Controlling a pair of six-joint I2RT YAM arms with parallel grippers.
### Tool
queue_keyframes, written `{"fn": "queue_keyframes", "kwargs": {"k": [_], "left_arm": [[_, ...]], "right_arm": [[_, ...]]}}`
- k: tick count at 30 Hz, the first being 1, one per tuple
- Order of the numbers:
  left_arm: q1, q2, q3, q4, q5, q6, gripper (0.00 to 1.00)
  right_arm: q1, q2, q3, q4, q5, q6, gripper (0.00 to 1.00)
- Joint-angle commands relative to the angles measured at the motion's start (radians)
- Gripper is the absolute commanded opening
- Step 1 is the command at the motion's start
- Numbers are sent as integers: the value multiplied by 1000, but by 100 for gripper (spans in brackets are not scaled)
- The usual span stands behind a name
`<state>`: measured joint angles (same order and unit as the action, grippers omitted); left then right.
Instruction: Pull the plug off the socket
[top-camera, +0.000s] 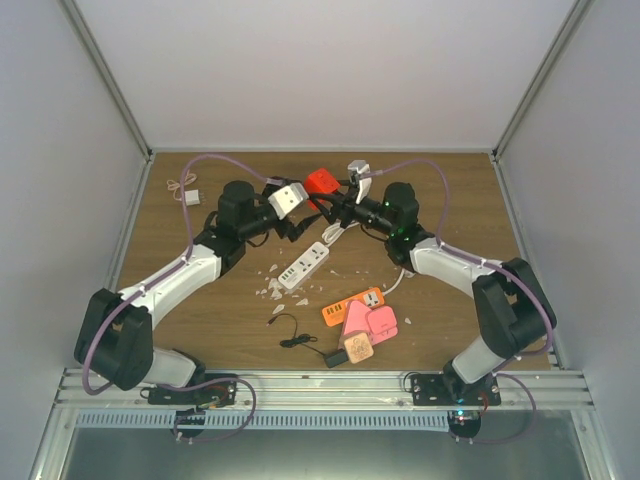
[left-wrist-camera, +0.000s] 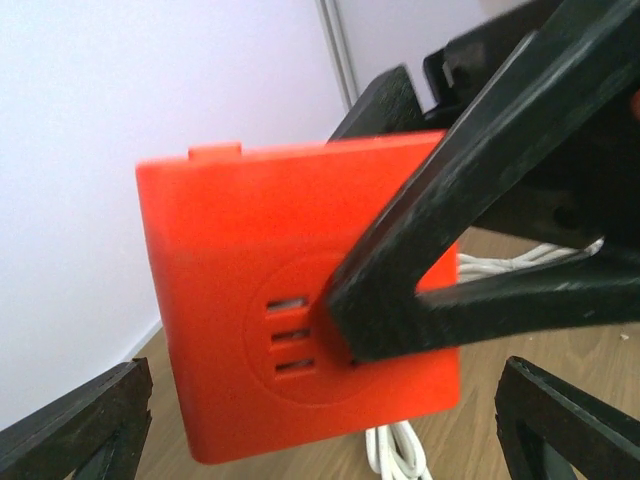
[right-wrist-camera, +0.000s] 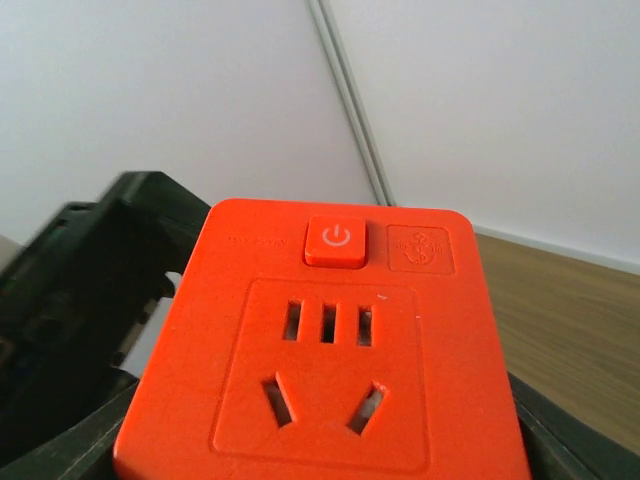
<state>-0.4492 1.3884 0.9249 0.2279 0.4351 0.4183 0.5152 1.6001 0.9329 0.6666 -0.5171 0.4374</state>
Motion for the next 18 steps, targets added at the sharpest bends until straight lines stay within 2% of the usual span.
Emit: {"fn": "queue_keyframes", "kwargs": {"k": [1,8,18], "left_arm": [[-8,0,-30,91,-56,3,93],[-37,21,9,146,-113,-15,85],[-85,36,19,198,-151,-88,82]], "right_arm": [[-1,-34,-18,98,-59,25,27],[-3,-21,-16,105,-74,40,29],[-3,-8,-12,111,-53,67,30]]}}
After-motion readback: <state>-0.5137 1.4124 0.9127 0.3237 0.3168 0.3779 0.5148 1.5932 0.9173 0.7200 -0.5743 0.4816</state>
